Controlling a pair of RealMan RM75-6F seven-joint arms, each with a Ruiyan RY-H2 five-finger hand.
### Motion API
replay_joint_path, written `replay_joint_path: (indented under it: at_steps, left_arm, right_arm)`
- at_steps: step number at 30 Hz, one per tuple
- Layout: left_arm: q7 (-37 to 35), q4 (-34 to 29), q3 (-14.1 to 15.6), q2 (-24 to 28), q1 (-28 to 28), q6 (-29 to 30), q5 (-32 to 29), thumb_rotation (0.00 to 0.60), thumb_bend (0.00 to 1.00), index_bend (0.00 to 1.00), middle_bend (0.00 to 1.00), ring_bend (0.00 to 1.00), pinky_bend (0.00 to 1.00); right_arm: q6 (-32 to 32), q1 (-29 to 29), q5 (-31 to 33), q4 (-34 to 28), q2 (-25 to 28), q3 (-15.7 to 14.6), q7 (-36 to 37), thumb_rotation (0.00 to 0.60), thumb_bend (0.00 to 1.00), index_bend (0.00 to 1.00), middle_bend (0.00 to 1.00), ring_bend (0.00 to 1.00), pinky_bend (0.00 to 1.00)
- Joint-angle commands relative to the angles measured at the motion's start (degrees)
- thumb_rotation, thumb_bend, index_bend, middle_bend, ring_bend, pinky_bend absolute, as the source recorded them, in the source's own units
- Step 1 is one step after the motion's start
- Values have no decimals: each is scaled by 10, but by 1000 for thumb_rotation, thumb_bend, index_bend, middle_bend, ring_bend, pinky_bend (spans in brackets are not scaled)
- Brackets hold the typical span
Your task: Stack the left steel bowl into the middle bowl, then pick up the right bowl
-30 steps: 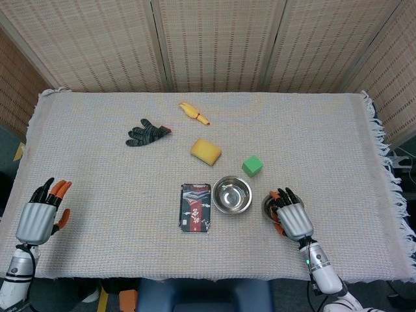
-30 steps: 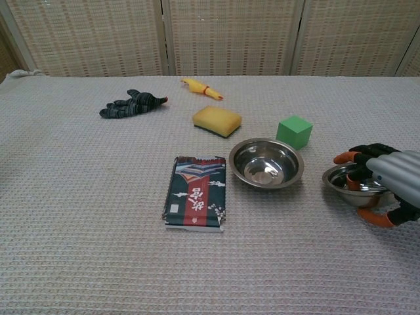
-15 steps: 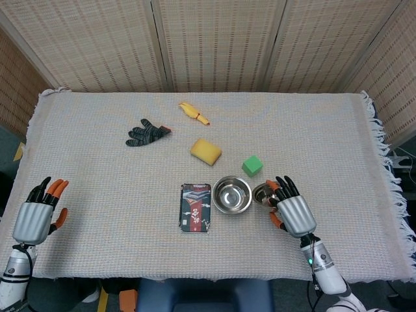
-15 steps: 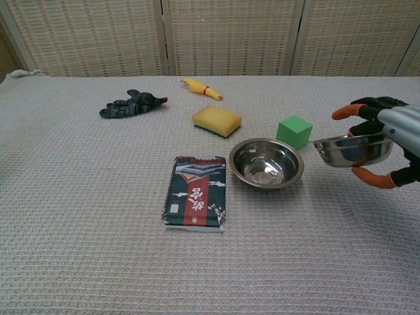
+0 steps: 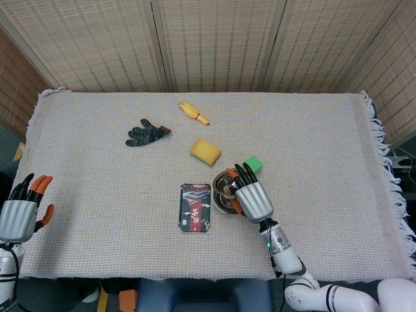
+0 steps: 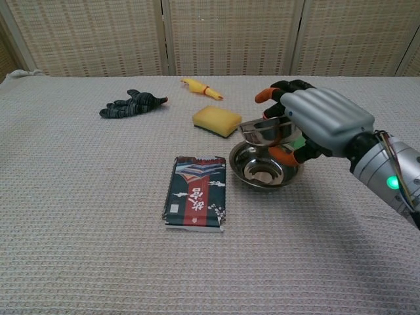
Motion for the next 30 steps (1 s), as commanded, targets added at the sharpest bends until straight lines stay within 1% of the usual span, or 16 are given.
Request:
replay_joint_path:
  at_steps: [1,2,3,4,5,7,9,11,14,16,20,22,24,25,27,30]
  left_arm:
    - [-2,0,-3,4,3,3,-1,600,416,111,127,48,205]
    - [-2,-1,-3,5,4,4,-1,600,416,111,128,49,205]
    - [-3,-2,-4,6,5,4,-2,600,416,111,128,48,204]
    - [-2,-4,-5,6,6,3,-3,600,416,111,128,48,204]
    - [-1,-7,-5,6,6,3,-3,600,416,111,127,49,204]
    - [6,-15,-2,6,7,3,1,600,415,111,128,50,205]
    - [17,-21,0,7,7,7,8,600,415,111,127,50,204]
    - [27,-31,0,8,7,12,12,600,415,111,126,51,204]
    - [38,-54,1,18,12,18,16,600,416,110,124,51,204]
    - [45,-80,9,34,22,18,17,600,416,110,124,51,204]
    - [44,-154,44,80,52,0,15,600,417,111,123,50,193]
    - [52,-187,57,96,71,-2,6,600,416,111,117,46,163]
    - [62,-207,61,100,86,4,-4,600,416,107,98,31,133]
    - [78,-215,67,107,91,3,0,600,416,99,90,25,127]
    - [79,-230,68,113,98,15,6,600,415,77,76,12,118]
    - [76,-244,69,121,104,25,15,600,414,71,73,7,117]
  right_arm:
    - [-27,6,32,-8,0,-11,-32,600,423,310,116,0,0]
    - [-30,3,37,-19,7,-16,-36,600,380,203,87,0,0]
    - [-34,0,42,-32,16,-22,-38,600,356,160,75,0,0]
    - [-40,-4,49,-48,28,-29,-39,600,301,83,52,0,0]
    - [-45,-6,55,-60,38,-35,-43,600,262,37,35,0,0]
    - [-63,-11,75,-93,69,-50,-61,600,206,3,9,0,0]
    - [-69,-17,90,-132,99,-60,-70,600,163,0,0,0,0]
    - [-53,-33,86,-177,139,-72,-63,600,145,0,0,0,0]
    - [6,-72,49,-220,198,-100,-39,600,142,0,0,0,0]
    - [54,-108,32,-239,242,-121,-22,600,142,0,0,0,0]
    - [134,-180,35,-249,309,-162,-24,600,141,0,0,0,0]
    - [171,-219,43,-245,329,-182,-16,600,141,0,0,0,0]
    - [197,-249,43,-235,340,-197,7,600,141,0,0,0,0]
    - [212,-266,43,-227,346,-203,31,600,141,0,0,0,0]
    - [226,-286,42,-213,352,-208,70,600,141,0,0,0,0]
    - [231,-296,33,-213,373,-210,97,600,141,0,0,0,0]
